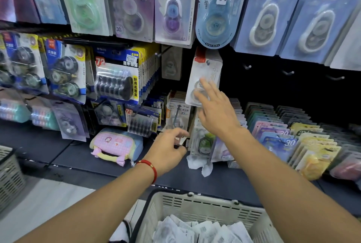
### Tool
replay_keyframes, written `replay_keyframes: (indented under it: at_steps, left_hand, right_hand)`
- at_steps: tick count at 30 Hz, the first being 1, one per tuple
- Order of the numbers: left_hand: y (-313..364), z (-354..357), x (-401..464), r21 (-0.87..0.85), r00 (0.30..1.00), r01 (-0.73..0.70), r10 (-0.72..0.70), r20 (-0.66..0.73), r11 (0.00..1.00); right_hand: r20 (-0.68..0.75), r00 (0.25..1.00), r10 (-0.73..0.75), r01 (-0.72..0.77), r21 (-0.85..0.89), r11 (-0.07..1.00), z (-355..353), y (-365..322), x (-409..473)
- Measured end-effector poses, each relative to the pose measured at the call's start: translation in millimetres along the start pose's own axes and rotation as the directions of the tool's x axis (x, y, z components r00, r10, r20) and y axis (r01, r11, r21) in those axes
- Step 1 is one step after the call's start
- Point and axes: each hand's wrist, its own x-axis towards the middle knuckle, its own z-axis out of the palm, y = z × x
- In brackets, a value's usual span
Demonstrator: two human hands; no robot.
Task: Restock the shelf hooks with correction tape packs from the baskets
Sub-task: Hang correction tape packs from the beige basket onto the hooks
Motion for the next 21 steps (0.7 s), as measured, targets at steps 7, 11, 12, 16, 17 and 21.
replay_keyframes:
  at_steps: [7,11,12,16,17,21]
  left_hand:
    - [-52.5,-3.0,-37.4,0.458,0.950,-0.107,-0.045,0.309,0.882]
    - [-94.8,22.0,-86.6,0.644,0.812,-0.210,-0.236,0.534,0.736]
    - [-105.1,30.6,-99.4,0.660,0.776,-0.234,-0.272,0.569,0.714]
    - [-141.3,78.1,-149.0,0.630,0.718,-0.181,-0.336,0.610,0.755]
    - [-148.8,92.6,-162.4,0.610,0.702,-0.132,-0.361,0.614,0.781]
    - [-165.5,138.3,-202.9,0.532,0.665,0.052,-0.427,0.613,0.845]
  right_hand:
    - [0.113,0.993,0.041,-0.063,0.200,0.978,32.8,10.7,-90.0]
    - [0.628,0.778,0.004,-0.200,0.242,0.950,72.5,4.0,-155.8]
    - [0.732,0.682,-0.021,-0.209,0.222,0.953,84.6,-1.6,-173.8]
    - [0.906,0.419,-0.062,-0.304,0.204,0.931,132.3,-40.9,-252.9]
    - [0.917,0.396,-0.047,-0.382,0.211,0.900,141.4,-53.2,-271.1]
    - [0.869,0.478,0.130,-0.686,0.277,0.673,160.5,-95.0,-316.2]
